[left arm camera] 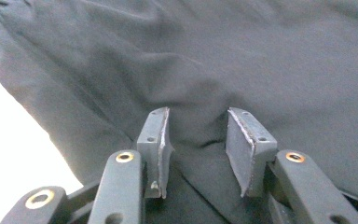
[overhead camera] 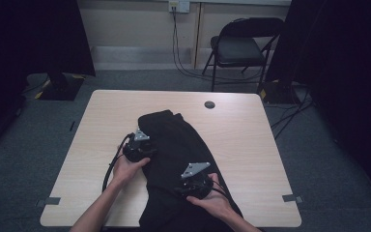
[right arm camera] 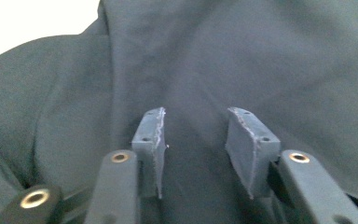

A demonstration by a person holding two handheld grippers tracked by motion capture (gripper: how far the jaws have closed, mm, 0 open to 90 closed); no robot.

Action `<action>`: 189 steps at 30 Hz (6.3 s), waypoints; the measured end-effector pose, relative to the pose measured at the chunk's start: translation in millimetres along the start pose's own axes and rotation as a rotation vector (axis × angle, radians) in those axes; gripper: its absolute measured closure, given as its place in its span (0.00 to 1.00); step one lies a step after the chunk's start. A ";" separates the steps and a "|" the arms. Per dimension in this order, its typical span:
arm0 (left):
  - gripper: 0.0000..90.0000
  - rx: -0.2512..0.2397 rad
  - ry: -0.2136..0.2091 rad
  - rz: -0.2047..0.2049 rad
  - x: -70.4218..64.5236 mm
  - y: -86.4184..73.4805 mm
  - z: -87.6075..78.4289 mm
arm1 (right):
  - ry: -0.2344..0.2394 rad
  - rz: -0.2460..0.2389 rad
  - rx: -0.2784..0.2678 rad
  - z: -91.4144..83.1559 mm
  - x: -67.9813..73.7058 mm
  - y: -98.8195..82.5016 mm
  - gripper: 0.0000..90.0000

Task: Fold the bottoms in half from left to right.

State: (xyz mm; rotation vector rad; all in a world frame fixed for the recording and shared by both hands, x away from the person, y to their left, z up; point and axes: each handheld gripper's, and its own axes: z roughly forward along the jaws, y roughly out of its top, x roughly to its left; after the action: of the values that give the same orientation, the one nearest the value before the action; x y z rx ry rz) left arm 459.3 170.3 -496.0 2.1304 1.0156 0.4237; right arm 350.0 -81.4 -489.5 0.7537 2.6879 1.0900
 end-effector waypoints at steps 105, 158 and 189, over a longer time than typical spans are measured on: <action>0.67 0.068 0.000 0.057 -21.2 -24.0 -34.8 | -0.139 0.087 -0.064 0.0 -67.7 -5.7 0.61; 0.99 0.047 -0.283 0.014 -61.6 -40.0 -70.0 | -0.026 -0.016 -0.059 -17.3 -1.1 -16.4 0.54; 0.65 -0.126 -0.557 0.060 -132.9 44.7 -47.2 | -0.227 0.134 -0.149 -89.4 -48.4 -50.2 0.54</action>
State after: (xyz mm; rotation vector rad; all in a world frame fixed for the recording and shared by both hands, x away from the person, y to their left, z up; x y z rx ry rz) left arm 372.5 70.8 -429.2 1.9999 0.5896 -0.0824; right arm 344.1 -191.1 -461.5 0.9768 2.3695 1.1430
